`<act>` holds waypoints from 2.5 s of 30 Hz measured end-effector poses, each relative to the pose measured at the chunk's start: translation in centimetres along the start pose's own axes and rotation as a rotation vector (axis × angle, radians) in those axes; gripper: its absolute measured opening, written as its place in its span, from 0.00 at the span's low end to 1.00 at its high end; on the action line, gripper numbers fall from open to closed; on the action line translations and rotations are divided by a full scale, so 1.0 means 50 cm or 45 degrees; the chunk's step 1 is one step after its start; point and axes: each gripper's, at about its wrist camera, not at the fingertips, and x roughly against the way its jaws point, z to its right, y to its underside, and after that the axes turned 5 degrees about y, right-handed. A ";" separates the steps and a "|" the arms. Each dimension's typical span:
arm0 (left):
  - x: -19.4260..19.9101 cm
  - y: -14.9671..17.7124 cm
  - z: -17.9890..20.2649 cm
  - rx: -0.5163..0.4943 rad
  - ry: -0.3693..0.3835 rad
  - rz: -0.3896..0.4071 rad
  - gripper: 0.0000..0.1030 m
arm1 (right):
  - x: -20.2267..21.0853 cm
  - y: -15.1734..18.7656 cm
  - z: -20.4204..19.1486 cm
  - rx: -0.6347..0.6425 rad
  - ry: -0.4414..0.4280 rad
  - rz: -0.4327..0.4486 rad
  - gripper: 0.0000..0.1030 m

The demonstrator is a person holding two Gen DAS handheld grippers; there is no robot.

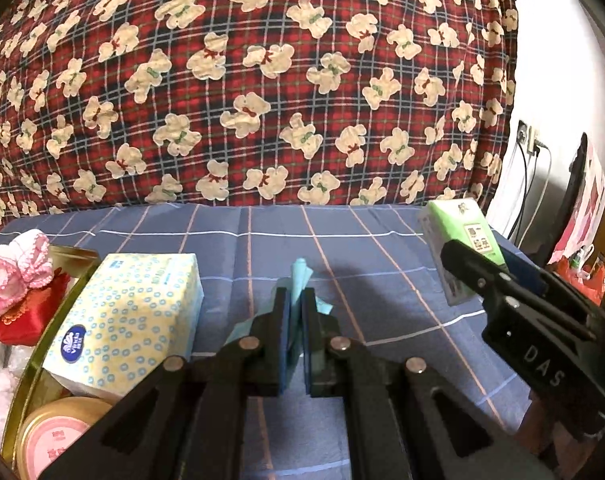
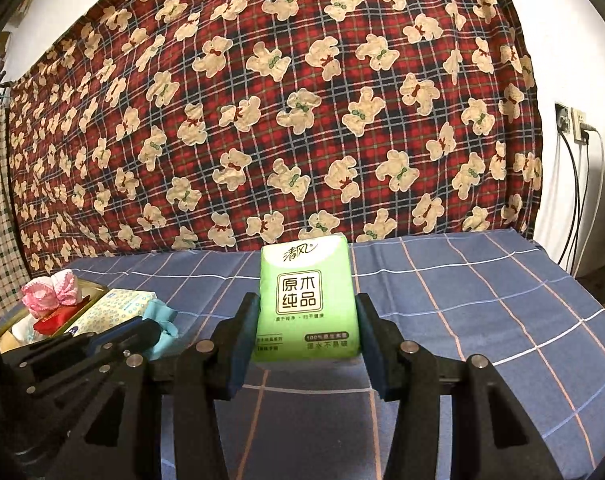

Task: Organize soft objects
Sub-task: 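Carry the teal cloth and green tissue pack over the gold tin tray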

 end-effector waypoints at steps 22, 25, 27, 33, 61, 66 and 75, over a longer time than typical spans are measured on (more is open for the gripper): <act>0.045 0.013 -0.015 -0.021 -0.013 0.056 0.03 | 0.034 0.011 -0.013 0.014 0.011 0.033 0.49; 0.053 0.016 -0.020 -0.015 -0.011 0.063 0.03 | 0.039 0.012 -0.017 0.023 0.013 0.036 0.49; 0.060 0.017 -0.024 -0.012 -0.010 0.070 0.03 | 0.041 0.013 -0.022 0.032 0.015 0.035 0.49; 0.078 0.022 -0.030 -0.023 -0.013 0.097 0.03 | 0.050 0.017 -0.042 0.060 0.015 0.046 0.49; 0.129 0.038 -0.100 0.066 -0.028 0.120 0.03 | 0.061 0.026 -0.113 0.100 0.010 0.047 0.49; 0.132 0.039 -0.110 0.086 -0.028 0.124 0.03 | 0.060 0.027 -0.129 0.102 0.001 0.049 0.49; 0.123 0.034 -0.143 0.123 -0.070 0.094 0.03 | 0.034 0.024 -0.156 0.083 -0.033 0.003 0.49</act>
